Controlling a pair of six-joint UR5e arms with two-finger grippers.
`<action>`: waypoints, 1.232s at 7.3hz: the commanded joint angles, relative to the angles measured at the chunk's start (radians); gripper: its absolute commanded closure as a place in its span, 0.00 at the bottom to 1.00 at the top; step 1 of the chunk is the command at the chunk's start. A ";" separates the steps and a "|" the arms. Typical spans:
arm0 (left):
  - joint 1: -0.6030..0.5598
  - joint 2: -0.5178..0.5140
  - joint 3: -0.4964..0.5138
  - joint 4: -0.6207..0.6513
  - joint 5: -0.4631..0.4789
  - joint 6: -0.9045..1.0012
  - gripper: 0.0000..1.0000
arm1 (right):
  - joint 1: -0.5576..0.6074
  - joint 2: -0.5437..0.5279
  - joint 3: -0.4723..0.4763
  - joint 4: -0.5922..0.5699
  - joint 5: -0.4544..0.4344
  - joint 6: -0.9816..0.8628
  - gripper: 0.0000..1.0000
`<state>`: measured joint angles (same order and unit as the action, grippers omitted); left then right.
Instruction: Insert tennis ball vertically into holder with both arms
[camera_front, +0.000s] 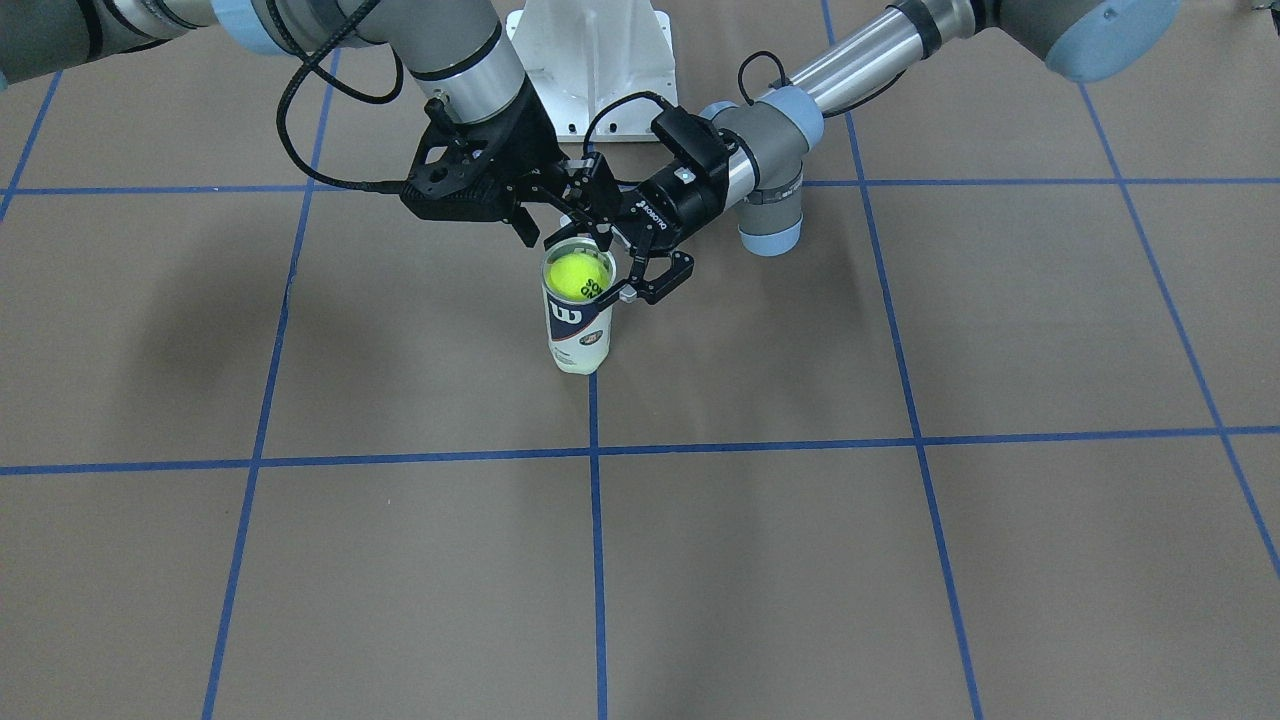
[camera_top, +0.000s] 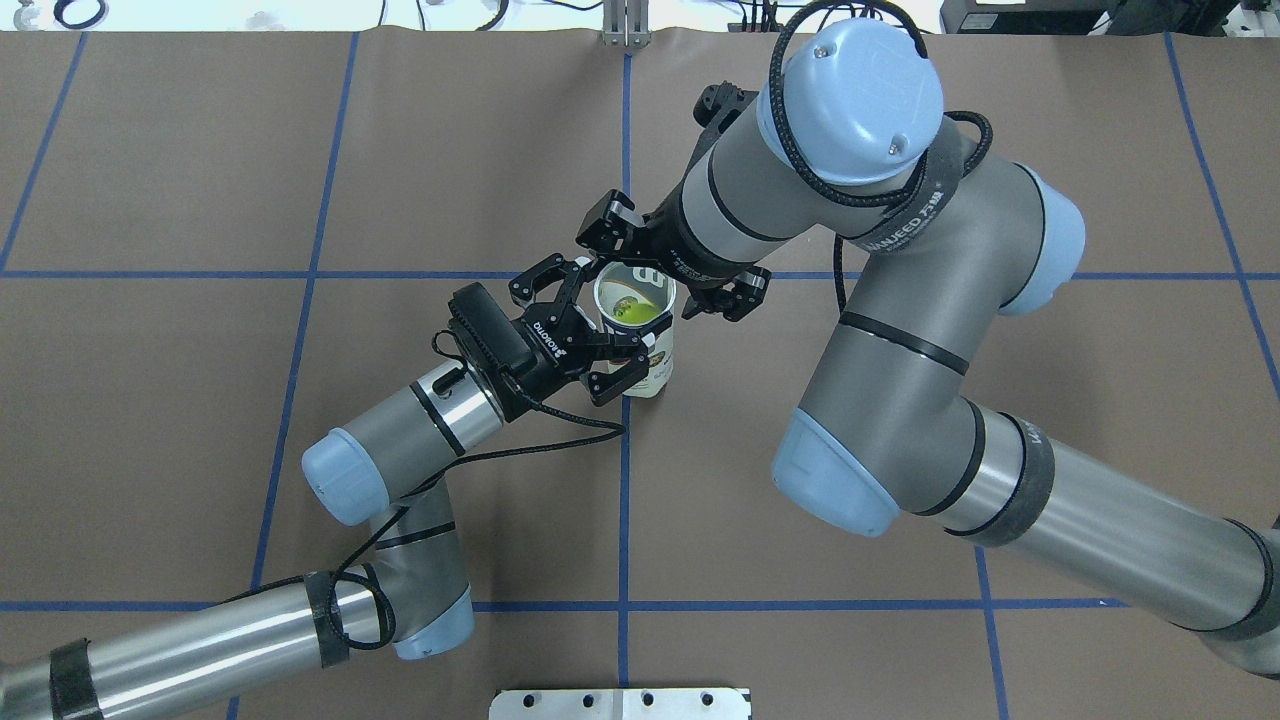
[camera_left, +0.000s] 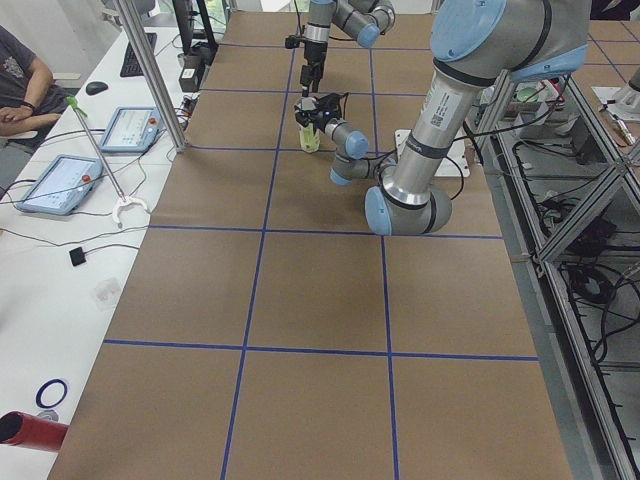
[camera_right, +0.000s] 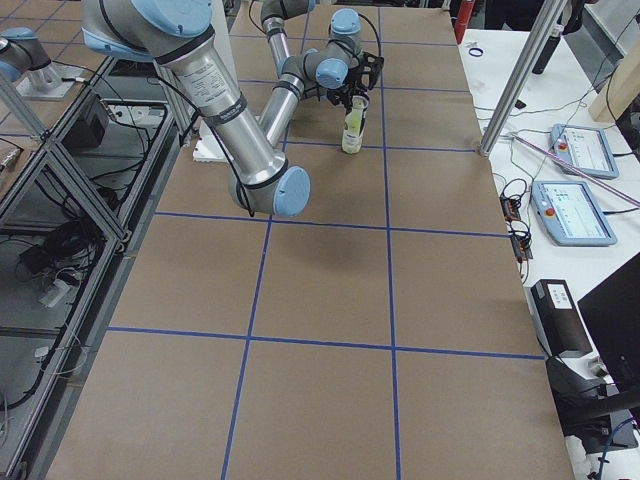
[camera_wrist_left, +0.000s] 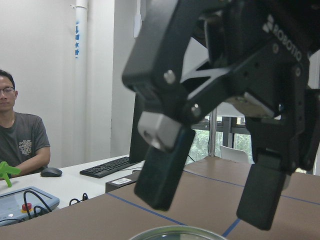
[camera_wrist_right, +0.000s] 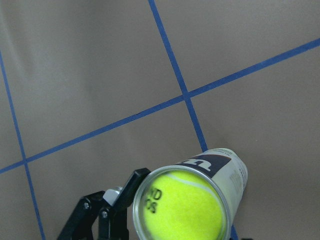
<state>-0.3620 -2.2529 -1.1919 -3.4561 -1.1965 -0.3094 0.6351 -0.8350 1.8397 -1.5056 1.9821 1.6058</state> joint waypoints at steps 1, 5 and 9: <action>0.000 0.001 0.002 0.000 0.000 0.000 0.12 | 0.003 -0.010 0.028 -0.017 0.009 -0.003 0.01; 0.000 0.001 -0.012 -0.003 0.000 -0.002 0.01 | 0.122 -0.130 0.171 -0.128 0.076 -0.105 0.01; -0.005 0.244 -0.293 0.000 0.006 -0.005 0.01 | 0.184 -0.246 0.193 -0.127 0.103 -0.297 0.01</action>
<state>-0.3651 -2.1298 -1.3645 -3.4577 -1.1937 -0.3142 0.8039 -1.0479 2.0312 -1.6333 2.0807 1.3783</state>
